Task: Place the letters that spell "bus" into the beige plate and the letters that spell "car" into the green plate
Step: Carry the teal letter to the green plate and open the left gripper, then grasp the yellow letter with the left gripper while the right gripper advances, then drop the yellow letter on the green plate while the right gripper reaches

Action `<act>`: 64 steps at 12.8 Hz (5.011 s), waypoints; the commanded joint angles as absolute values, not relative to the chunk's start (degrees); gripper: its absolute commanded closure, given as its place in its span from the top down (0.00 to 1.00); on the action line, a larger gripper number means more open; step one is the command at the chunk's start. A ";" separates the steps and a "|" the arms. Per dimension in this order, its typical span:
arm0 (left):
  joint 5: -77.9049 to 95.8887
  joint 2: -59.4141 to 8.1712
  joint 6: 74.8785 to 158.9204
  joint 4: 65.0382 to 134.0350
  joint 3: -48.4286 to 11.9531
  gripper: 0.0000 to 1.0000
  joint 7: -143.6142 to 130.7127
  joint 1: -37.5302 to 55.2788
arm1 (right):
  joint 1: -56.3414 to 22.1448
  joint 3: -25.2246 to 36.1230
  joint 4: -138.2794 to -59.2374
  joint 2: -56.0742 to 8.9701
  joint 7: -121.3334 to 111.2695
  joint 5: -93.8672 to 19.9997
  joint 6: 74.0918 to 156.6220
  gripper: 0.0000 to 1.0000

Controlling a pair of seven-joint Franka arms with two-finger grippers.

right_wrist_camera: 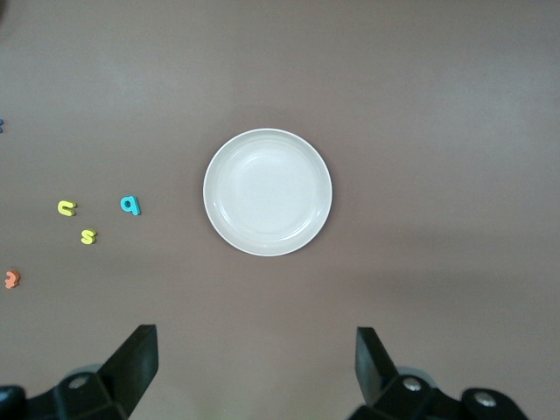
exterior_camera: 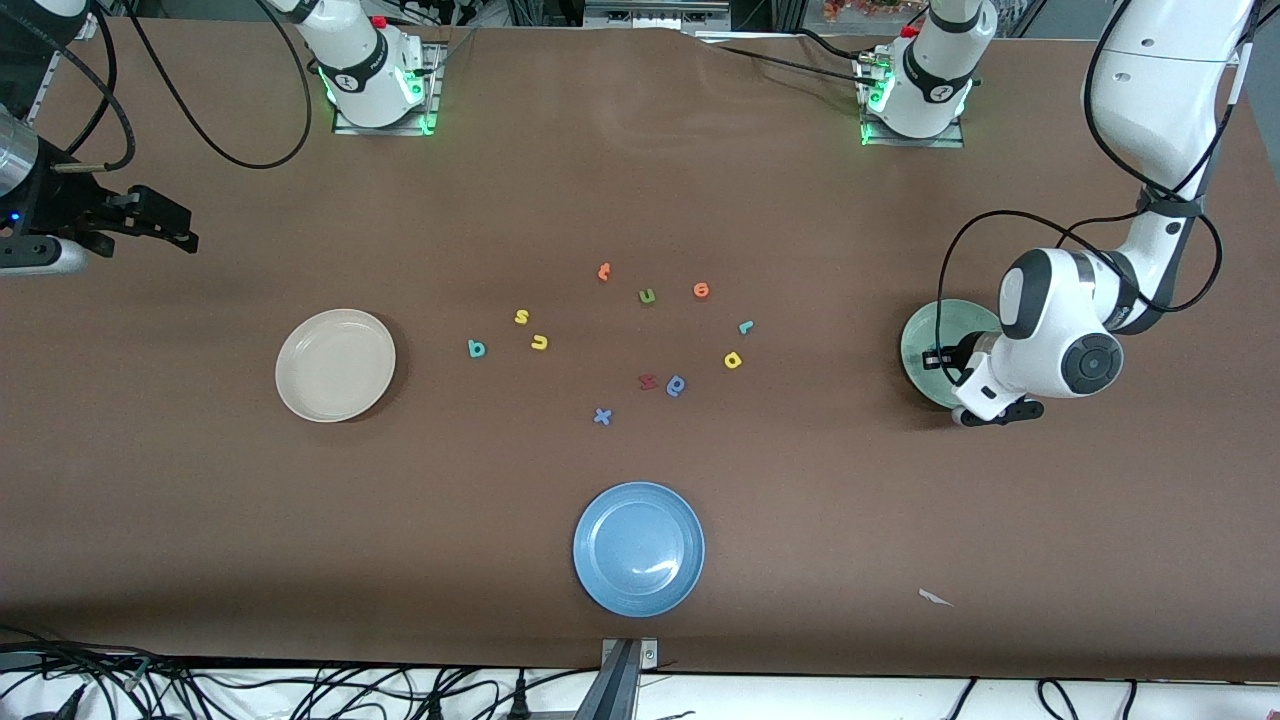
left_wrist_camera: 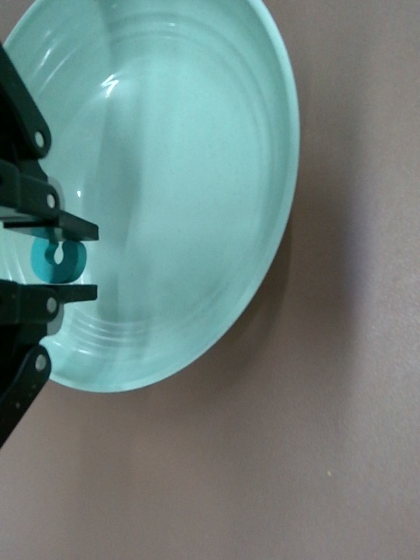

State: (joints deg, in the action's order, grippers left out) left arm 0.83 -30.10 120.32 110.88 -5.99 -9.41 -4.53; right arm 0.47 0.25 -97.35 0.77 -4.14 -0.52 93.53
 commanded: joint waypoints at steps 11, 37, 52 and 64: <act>0.35 -26.09 118.92 102.24 -16.79 1.00 -32.92 0.06 | -2.19 0.18 -95.89 -0.43 -3.69 -1.50 96.15 1.00; -5.71 -43.15 135.18 98.17 -16.26 0.71 -75.15 17.31 | -7.91 -3.68 -97.64 -10.90 -0.80 -5.18 104.48 1.00; -5.80 -37.63 134.21 96.15 -16.35 0.12 -71.99 13.37 | -9.04 -10.46 -113.20 -17.13 0.16 -4.22 133.40 1.00; -4.66 -27.33 107.67 98.34 -16.70 0.13 -24.22 -12.10 | -12.74 -10.37 -121.02 -23.82 3.34 3.07 149.06 0.99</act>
